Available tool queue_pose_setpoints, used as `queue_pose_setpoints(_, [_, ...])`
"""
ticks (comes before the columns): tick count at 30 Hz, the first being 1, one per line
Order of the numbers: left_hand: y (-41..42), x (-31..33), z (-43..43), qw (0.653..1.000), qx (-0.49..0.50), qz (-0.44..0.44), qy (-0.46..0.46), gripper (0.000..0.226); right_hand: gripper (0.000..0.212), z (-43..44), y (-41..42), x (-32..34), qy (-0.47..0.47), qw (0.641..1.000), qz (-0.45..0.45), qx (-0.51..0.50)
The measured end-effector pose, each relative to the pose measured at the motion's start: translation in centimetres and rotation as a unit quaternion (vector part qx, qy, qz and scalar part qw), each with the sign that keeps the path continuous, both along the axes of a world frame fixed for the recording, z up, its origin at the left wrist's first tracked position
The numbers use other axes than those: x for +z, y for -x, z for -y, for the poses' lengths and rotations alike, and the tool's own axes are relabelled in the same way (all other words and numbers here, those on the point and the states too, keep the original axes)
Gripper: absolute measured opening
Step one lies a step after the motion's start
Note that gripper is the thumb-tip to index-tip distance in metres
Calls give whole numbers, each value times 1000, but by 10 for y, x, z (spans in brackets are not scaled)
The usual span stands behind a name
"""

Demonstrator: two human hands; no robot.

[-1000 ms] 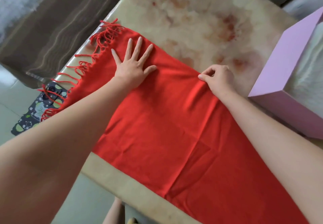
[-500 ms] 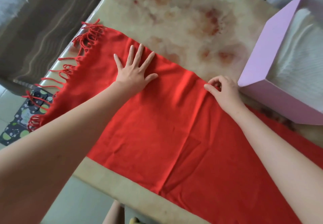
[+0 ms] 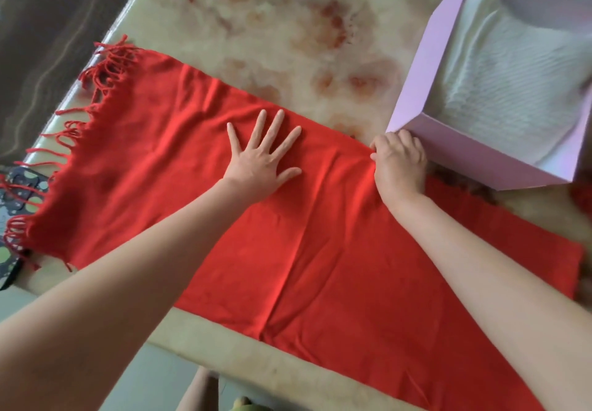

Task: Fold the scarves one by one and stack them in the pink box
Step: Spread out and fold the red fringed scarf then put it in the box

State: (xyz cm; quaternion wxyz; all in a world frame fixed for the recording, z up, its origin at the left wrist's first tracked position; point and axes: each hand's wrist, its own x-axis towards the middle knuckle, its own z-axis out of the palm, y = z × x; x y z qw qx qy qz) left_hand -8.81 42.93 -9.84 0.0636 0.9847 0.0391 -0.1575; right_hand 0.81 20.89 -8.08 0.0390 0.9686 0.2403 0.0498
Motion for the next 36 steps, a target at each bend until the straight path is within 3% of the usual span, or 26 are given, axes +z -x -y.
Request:
queue_pose_setpoints(3, [2, 3, 7, 1000, -11, 6, 3, 76, 30, 8, 14, 5, -17, 1000, -23, -2])
queue_pose_setpoints(7, [14, 9, 35, 999, -35, 28, 31, 76, 50, 35, 41, 7, -165, 981, -96, -45])
queue_pose_setpoints(12, [51, -2, 79, 998, -48, 31, 17, 79, 76, 97, 86, -12, -25, 975, -219, -36])
queue_pose_setpoints(22, [97, -1, 144, 998, -55, 42, 2, 80, 78, 223, 108, -12, -14, 956, -222, -192])
queue_pose_setpoints(27, [111, 0, 171, 997, -70, 23, 11, 76, 76, 234, 124, 5, -72, 959, -202, -184])
queue_pose_setpoints(32, [166, 0, 188, 997, -72, 11, 15, 74, 72, 220, 211, -2, -16, 969, -247, -23])
queue_pose_setpoints(36, [188, 0, 214, 996, -84, -10, 20, 71, 72, 255, 242, -16, 19, 962, -254, -99])
